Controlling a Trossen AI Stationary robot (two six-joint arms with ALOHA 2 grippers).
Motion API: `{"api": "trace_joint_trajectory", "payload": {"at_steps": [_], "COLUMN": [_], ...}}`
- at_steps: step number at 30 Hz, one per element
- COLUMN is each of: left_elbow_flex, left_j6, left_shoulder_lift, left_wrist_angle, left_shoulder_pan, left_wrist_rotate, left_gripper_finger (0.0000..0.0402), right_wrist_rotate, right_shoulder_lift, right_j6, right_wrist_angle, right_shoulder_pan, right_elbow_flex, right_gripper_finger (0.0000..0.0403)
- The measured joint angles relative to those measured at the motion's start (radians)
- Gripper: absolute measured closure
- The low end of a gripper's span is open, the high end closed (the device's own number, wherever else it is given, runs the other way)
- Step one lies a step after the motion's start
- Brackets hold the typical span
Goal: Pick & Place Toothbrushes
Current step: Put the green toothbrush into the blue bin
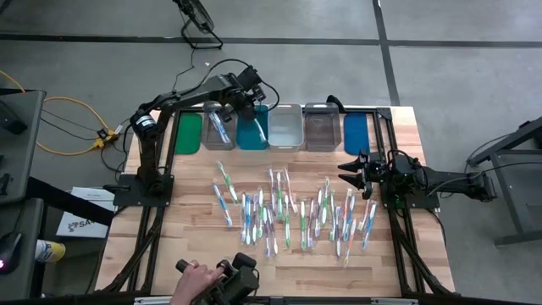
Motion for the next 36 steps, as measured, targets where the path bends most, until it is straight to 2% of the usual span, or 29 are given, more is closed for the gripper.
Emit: {"api": "trace_joint_trajectory", "payload": {"at_steps": [12, 22, 36], "left_elbow_flex": [-0.002, -0.001, -0.002], "left_j6": [-0.025, -0.04, -0.04], "left_shoulder_lift": [0.045, 0.048, 0.048], "left_wrist_angle": [0.008, 0.001, 0.008], "left_shoulder_pan": [0.006, 0.006, 0.006], "left_wrist_rotate": [0.006, 0.002, -0.018], "left_gripper_finger": [0.039, 0.0346, 0.0339], "right_wrist_rotate": [0.0, 0.0, 0.0], "right_shoulder_lift": [0.0, 0.0, 0.0], "right_j6": [0.0, 0.0, 0.0], "right_wrist_angle": [-0.001, -0.001, -0.002], "right_shoulder_pan": [0.0, 0.0, 0.0], "right_elbow_flex": [0.0, 0.0, 0.0], "right_gripper_finger": [0.0227, 0.0227, 0.0227]}}
